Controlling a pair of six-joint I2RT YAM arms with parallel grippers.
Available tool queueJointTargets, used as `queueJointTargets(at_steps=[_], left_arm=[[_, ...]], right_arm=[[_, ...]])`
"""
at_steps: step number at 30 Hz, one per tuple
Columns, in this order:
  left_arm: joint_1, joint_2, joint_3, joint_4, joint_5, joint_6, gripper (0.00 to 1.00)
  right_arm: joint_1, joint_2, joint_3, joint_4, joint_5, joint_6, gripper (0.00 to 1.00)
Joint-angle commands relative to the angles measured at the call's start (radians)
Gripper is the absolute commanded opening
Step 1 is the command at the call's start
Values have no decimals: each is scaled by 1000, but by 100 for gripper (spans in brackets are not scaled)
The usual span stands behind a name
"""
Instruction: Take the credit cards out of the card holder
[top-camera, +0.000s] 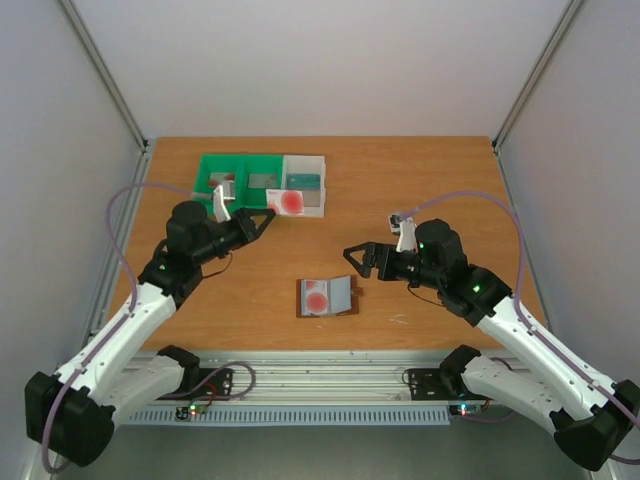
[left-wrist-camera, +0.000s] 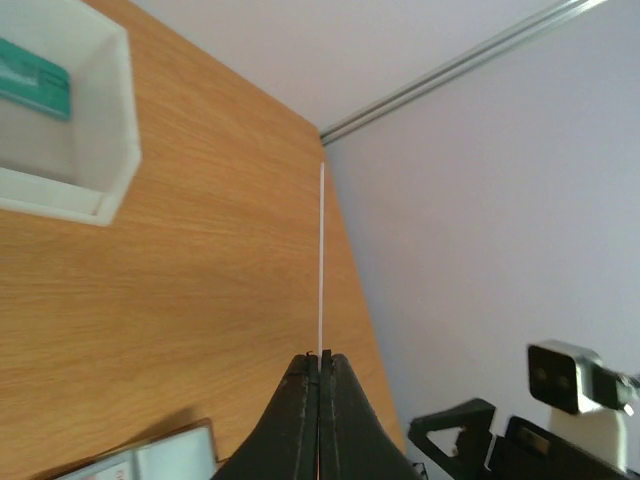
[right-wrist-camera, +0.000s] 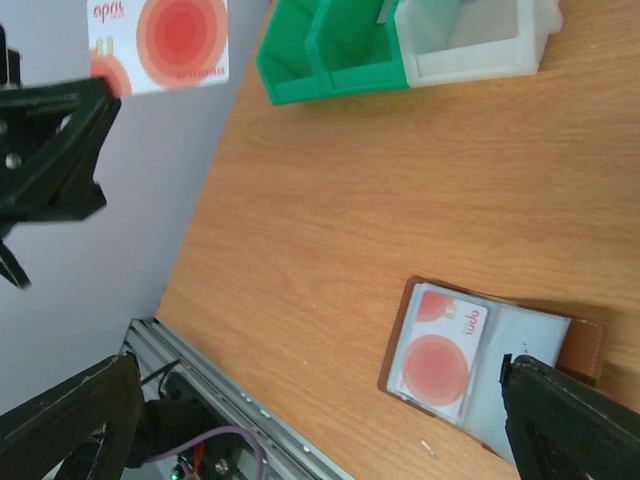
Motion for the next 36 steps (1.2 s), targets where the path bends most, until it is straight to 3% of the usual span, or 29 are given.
queueJointTargets(at_steps=[1, 9, 18, 25, 36], left_arm=[[97, 80, 99, -163, 111, 110, 0], [278, 213, 260, -371, 130, 248, 0], [491, 407, 416, -433, 184, 340, 0], [554, 580, 567, -488, 125, 430, 0], [560, 899, 850, -640, 93, 543, 0]], right_arm=[[0, -35, 38, -63, 31, -71, 98], [0, -57, 46, -96, 19, -91, 99], [0, -87, 37, -99, 32, -92, 98], [-1, -77, 55, -114, 53, -111, 98], [0, -40, 71, -99, 64, -107, 99]])
